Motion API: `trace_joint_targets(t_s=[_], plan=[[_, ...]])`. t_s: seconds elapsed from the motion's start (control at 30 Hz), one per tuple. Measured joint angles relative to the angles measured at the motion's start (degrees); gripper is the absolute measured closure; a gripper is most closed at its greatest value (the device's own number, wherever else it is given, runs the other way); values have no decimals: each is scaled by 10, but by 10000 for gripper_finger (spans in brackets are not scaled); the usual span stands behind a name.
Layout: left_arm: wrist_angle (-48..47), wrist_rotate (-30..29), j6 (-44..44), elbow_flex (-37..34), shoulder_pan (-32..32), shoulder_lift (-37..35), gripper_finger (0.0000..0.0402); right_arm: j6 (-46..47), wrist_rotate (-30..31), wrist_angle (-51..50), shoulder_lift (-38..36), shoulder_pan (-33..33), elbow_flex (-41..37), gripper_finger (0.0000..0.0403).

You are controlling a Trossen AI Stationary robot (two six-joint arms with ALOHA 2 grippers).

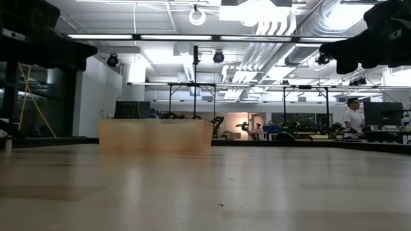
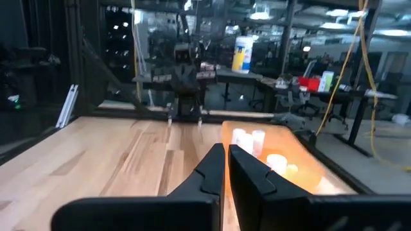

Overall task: Pick and place pill bottles into a basket
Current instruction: Return to Home Position

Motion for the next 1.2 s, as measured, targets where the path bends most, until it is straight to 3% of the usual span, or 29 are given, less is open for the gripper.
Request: trace_joint_targets(t_s=[0.27, 0.6, 0.93, 1.2], plan=[[-7, -3, -25, 0, 1, -1, 339, 7, 2, -25, -26, 0, 0, 391], [-7, 4, -9, 0, 1, -1, 377, 29, -1, -29, -26, 0, -1, 391], [-8, 2, -7, 0, 1, -1, 276, 43, 0, -45, -26, 0, -1, 391], [-9, 2, -10, 0, 1, -1, 244, 42, 0, -50, -26, 0, -1, 391]])
